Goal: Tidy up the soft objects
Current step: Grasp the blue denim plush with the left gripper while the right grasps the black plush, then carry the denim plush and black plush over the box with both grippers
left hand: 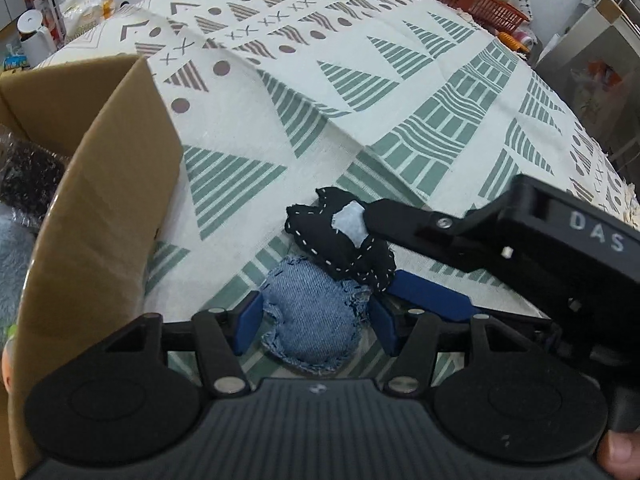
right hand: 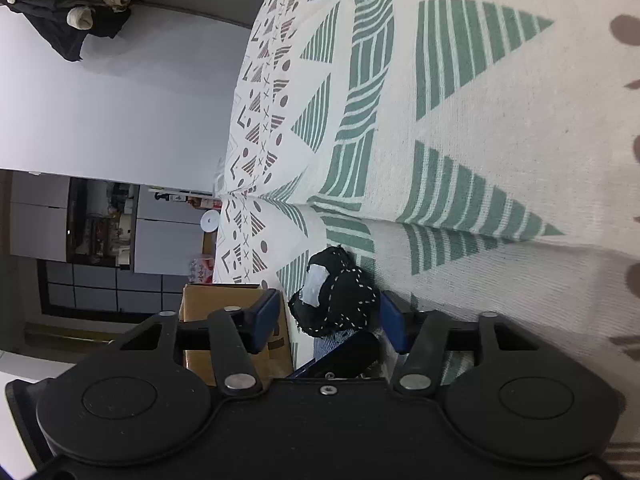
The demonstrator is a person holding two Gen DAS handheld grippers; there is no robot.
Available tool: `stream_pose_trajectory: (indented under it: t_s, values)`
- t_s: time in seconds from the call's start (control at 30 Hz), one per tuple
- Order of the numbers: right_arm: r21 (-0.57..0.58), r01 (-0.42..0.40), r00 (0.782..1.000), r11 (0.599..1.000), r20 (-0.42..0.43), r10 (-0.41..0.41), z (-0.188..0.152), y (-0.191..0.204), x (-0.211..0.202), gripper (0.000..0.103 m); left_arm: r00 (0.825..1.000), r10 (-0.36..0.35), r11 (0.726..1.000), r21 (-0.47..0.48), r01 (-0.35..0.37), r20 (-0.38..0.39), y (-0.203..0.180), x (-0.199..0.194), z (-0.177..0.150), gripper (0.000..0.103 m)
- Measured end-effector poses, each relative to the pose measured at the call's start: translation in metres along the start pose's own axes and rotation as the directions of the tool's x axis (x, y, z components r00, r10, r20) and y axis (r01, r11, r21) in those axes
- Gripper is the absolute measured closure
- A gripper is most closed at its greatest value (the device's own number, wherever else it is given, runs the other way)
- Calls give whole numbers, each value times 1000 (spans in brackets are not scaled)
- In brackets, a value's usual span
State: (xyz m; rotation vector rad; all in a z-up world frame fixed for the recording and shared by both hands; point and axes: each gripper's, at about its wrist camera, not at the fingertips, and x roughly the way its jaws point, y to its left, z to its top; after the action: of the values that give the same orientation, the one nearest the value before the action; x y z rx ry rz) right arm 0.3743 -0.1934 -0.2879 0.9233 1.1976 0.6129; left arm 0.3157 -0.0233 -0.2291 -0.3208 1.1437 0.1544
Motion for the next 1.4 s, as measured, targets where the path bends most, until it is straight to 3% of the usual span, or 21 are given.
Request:
stream_pose_trajectory:
  t_s: [0.1,0.13,0.3,0.6,1.4]
  values:
    - [14,13,1000,1000,-7,-12,0,-4,3,76,1000,2,1000,13,-2,5,-2,2,0,52]
    - [27,12,1000,1000,-8,-12,0,-7,4,79,1000,3,1000,19,-3,9,-3,2,0,55]
    - [27,14,1000,1000,14,-14,-3,-7,-6,84,1000,-14,1000,10,14,15,-1,0,1,62]
    - [-24,56,991,998,123,-53,-14,11,-38,94,997,-46,999,8,45,54,1,-22,-1,64]
    - [-191,153,952,970,291,-93,-48,77,-77,96,968,-138,990,-10,144,208,23,-100,-6,63]
